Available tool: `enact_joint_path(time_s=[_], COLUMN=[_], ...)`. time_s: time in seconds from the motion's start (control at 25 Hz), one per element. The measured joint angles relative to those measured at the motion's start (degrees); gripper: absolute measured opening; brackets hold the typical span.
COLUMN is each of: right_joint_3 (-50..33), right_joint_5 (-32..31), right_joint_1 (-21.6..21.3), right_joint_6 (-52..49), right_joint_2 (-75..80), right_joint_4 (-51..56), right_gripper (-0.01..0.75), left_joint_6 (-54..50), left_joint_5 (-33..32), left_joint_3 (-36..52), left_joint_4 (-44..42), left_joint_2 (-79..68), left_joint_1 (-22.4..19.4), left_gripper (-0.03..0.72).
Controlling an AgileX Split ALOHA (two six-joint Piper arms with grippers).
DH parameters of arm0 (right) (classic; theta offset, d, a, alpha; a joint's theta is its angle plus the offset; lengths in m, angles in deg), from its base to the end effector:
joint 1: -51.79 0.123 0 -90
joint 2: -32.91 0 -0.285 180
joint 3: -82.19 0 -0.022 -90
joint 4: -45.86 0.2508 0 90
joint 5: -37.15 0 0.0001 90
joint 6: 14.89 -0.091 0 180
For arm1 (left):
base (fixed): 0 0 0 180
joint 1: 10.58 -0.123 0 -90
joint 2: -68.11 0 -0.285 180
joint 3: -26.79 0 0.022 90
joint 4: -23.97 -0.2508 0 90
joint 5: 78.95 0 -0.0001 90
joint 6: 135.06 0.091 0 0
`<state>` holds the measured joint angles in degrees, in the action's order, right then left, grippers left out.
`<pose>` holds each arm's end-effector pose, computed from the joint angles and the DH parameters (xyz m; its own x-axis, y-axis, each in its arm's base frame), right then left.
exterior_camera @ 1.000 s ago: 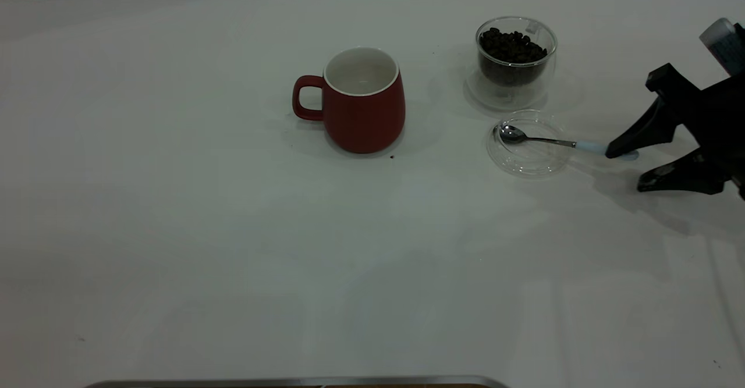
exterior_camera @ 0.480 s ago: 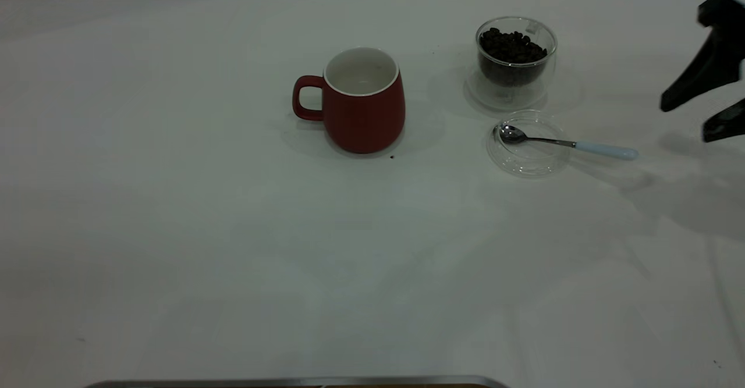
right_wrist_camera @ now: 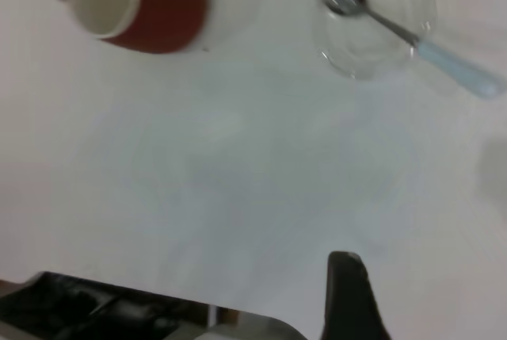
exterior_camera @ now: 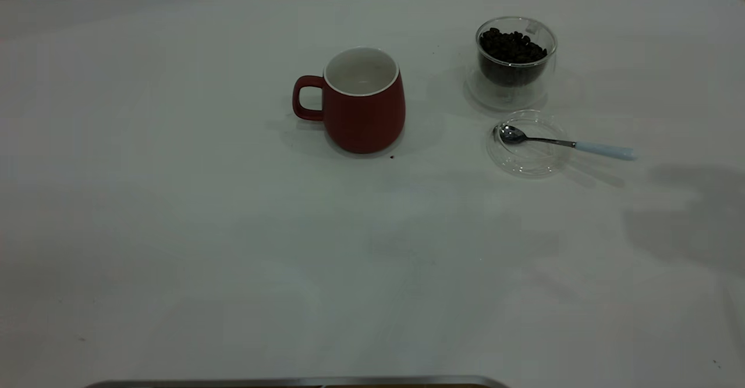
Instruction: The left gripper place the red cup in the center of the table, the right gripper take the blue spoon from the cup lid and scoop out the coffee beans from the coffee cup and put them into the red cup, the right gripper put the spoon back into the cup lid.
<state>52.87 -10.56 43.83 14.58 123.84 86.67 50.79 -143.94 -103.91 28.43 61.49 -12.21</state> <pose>0.2631 0.0077 0.2258 -0.9312 0.1408 -0.3363 -0.0313 0.8882 0.4584 -0.0096 -0.0067 0.2680 -0.5090 0.0545 -0.8590 0.0674 0.9975 0.0233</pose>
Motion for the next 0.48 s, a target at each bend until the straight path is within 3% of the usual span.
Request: enact_joint_path(time_s=[0.48], right_joint_3=[-0.5], right_joint_5=[-15.6], right_joint_1=[0.0], right_joint_6=[2.0], right_joint_2=[-26.4], right_joint_4=[-4.5], right_gripper=[0.517], left_joint_6=[0.0], left_joint_5=[0.0], left_joint_3=[0.0], left_joint_4=[0.0], left_joint_2=[0.0], left_joint_1=[0.0], left_gripper=[0.533])
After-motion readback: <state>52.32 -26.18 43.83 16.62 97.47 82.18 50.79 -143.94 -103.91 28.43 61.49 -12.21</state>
